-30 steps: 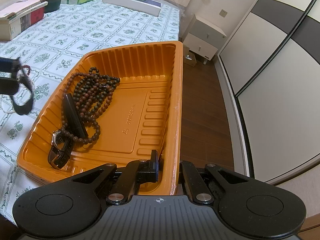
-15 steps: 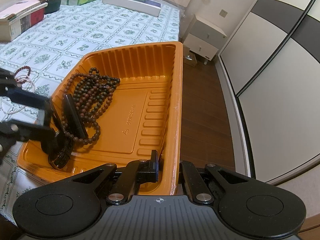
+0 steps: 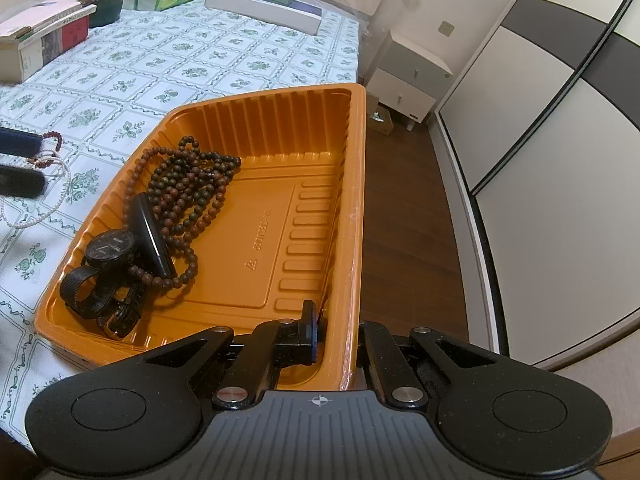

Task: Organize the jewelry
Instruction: 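Return the left gripper to the pile and grasp the pearl necklace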

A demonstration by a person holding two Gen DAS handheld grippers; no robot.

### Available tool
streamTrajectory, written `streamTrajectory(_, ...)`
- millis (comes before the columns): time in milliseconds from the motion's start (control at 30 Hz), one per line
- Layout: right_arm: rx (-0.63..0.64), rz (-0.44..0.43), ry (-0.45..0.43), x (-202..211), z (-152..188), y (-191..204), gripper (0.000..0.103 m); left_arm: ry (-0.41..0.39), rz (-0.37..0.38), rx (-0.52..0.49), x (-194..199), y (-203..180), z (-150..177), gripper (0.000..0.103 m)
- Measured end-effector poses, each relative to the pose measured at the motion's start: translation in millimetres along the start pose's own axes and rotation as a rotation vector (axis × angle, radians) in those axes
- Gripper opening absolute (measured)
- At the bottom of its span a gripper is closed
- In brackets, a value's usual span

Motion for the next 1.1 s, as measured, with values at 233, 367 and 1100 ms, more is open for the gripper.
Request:
streamTrajectory(233, -0.001, 0.0, 0.002, -1, 0, -1, 0.004, -0.007, -0.17, 0.073, 34, 63, 25, 0.049)
streamTrajectory(367, 0.0, 0.001, 0.001, -1, 0, -1, 0.004, 0.004, -0.246, 0.095, 47, 88, 39, 0.049)
streamTrajectory(1100, -0.002, -0.001, 0.002, -1, 0, -2, 0.004, 0.111, -0.306, 0.063, -1, 108, 62, 0.02)
Point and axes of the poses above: each gripper's, at about its wrist camera, not at the fingertips, and x roughly against the way its jaws point, y to its left, z to its underside, the point moved 6 cm from there along -x, roughly the way its jaws point, and after that the axes turned 7 degrees about z, right-handed, at the moved point
